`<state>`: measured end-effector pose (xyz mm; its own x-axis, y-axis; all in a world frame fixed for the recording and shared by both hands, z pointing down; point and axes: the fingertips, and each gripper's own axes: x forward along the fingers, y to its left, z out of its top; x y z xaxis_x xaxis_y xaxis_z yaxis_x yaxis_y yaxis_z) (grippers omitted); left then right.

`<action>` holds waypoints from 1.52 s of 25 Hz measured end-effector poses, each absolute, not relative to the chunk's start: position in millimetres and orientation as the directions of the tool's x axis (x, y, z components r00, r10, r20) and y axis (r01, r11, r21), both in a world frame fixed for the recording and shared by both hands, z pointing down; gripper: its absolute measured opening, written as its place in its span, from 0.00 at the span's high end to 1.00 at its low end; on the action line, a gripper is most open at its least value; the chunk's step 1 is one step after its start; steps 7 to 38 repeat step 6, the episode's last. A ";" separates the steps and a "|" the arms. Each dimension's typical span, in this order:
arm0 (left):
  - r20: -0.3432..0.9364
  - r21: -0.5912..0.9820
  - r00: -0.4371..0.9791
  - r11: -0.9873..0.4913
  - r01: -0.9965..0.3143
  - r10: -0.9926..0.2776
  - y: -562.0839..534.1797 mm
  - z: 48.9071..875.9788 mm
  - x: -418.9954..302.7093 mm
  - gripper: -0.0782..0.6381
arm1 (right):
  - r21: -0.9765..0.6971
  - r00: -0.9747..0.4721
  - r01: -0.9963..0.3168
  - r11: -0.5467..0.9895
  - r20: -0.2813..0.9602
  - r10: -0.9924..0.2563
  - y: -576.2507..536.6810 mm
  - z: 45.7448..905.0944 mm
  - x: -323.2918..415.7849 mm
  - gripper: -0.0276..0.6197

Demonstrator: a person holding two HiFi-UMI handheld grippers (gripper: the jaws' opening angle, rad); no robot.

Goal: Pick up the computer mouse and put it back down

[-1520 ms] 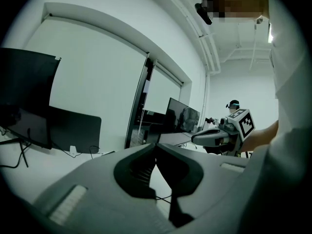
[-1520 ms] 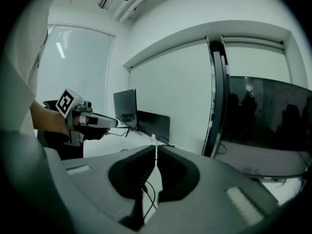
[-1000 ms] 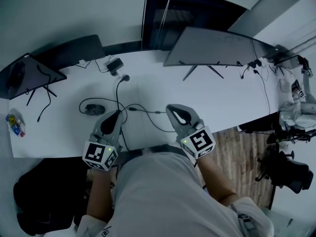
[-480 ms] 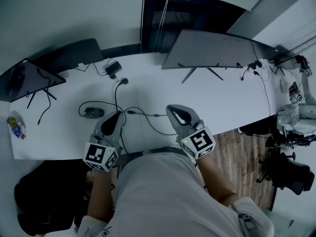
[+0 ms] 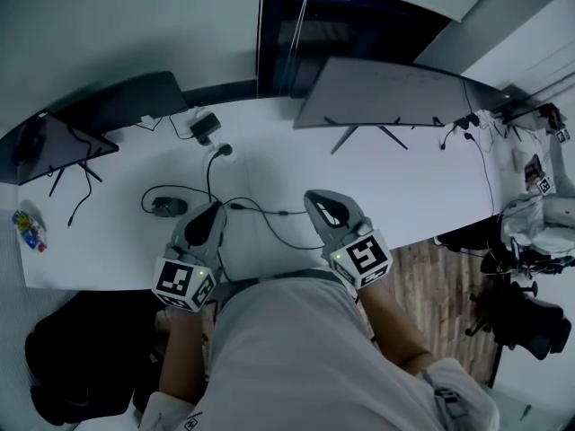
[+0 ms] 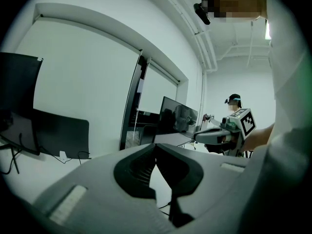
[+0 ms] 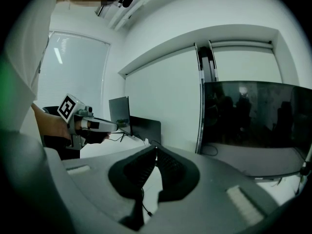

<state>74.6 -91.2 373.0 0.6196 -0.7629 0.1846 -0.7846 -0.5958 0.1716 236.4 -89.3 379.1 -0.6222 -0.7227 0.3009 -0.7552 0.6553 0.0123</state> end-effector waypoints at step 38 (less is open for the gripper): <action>0.193 0.167 0.617 -0.594 -0.787 -0.763 -94.3 376.0 78.7 0.88 | 0.006 -0.628 -0.752 0.659 0.297 -0.719 -94.0 380.3 238.2 0.94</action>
